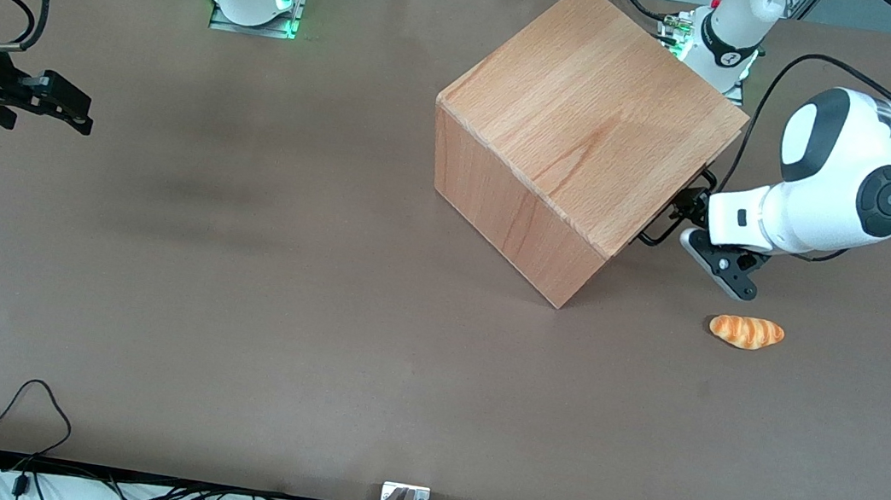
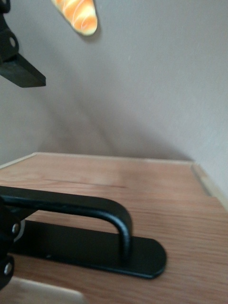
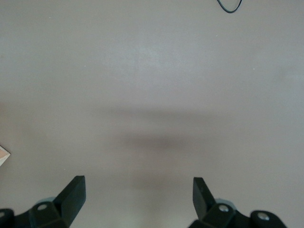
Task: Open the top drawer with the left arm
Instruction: 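Pull the handle with the left gripper, sliding the drawer out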
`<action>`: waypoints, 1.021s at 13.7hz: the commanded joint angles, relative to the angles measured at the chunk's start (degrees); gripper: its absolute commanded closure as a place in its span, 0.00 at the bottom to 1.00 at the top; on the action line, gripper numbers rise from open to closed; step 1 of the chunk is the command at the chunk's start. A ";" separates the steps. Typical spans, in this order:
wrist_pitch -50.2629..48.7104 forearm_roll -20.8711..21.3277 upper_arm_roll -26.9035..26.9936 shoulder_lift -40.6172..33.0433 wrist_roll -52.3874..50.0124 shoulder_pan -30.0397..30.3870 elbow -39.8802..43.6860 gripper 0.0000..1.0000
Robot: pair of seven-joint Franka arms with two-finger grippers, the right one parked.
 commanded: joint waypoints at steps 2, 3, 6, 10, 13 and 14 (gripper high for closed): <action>9.11 -0.84 5.62 3.14 1.77 0.46 0.15 0.00; 11.93 -0.84 7.11 3.75 1.94 0.55 0.15 0.00; 18.18 -0.75 10.98 5.60 2.65 0.64 0.50 0.00; 26.18 -0.22 15.38 8.23 7.56 1.25 0.59 0.00; 27.08 -0.75 16.27 8.24 7.48 1.34 0.77 0.00; 26.73 -0.58 16.27 8.15 7.22 1.34 1.46 0.00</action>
